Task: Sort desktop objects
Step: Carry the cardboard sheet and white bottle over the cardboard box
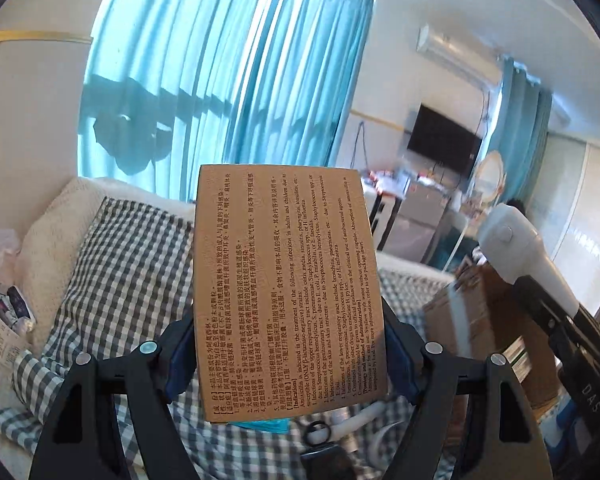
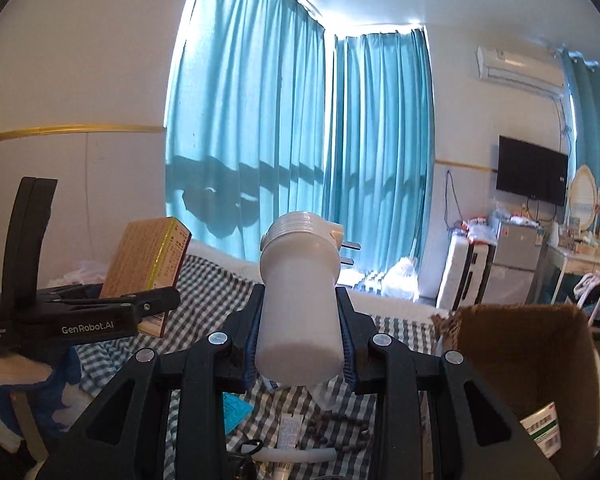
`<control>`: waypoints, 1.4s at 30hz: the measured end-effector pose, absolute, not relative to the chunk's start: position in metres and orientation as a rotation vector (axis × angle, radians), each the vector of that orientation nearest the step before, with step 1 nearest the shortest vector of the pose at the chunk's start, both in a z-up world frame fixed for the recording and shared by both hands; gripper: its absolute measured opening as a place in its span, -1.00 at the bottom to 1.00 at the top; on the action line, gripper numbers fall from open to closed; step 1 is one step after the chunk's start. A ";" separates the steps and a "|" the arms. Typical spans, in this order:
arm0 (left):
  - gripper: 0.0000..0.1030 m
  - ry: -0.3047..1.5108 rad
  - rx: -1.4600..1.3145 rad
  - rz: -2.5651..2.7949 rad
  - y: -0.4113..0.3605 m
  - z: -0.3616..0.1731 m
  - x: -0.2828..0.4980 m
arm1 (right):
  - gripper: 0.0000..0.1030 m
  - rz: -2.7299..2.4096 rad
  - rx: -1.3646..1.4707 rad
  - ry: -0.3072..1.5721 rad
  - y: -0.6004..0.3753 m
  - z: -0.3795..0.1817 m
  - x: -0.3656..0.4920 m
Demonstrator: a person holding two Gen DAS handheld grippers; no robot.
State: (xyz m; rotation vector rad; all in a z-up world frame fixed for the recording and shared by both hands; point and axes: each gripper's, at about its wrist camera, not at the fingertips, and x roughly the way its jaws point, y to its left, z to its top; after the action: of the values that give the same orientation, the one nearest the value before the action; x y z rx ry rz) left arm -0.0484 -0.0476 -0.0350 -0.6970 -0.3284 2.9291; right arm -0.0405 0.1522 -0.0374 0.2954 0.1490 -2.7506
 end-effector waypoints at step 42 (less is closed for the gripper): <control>0.53 -0.078 -0.648 2.536 0.189 0.012 -0.078 | -0.68 -3.034 0.364 -0.014 0.342 -0.019 -0.034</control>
State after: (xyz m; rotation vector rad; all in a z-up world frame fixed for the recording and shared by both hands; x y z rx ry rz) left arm -0.0782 0.1890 0.0121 -0.6478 -0.0779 2.5360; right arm -0.0336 0.3423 -0.0188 0.3638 -0.0144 -3.0342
